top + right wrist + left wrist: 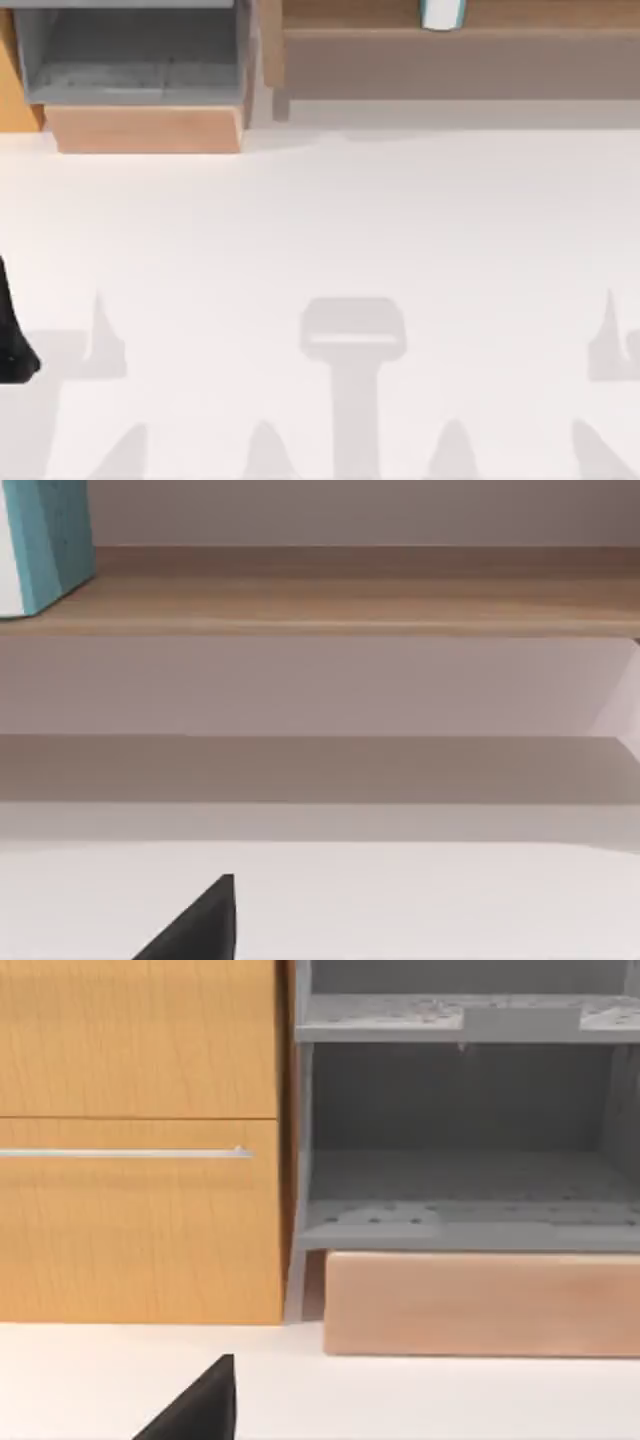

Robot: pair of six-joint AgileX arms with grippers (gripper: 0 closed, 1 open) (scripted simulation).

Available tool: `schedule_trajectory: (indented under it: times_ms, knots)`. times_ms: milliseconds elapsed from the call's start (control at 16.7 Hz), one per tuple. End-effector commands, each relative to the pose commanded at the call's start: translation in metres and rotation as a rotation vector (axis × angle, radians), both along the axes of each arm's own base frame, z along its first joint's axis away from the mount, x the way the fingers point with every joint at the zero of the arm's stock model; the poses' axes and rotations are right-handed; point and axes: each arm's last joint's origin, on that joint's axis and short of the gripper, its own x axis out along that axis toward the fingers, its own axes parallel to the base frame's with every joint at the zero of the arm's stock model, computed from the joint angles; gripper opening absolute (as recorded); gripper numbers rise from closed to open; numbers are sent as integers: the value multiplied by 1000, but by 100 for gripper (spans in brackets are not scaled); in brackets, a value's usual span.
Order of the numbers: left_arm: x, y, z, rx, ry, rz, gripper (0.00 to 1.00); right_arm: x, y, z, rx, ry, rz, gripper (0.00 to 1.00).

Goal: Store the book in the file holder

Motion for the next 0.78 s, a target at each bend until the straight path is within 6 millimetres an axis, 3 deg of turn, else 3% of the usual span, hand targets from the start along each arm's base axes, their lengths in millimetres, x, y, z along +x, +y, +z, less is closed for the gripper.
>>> schedule_trajectory:
  times_ms: [180,300,600,780]
  knots:
    - [0,-1,3,1,-5,-1,100,0,0,0,0,0,0,100]
    - [0,-4,16,2,-29,-5,100,0,0,0,0,0,0,100]
    - [16,-22,87,-9,-107,-19,100,0,0,0,0,0,0,100]
    - [50,-48,127,-10,-86,-27,100,0,0,0,0,0,0,100]
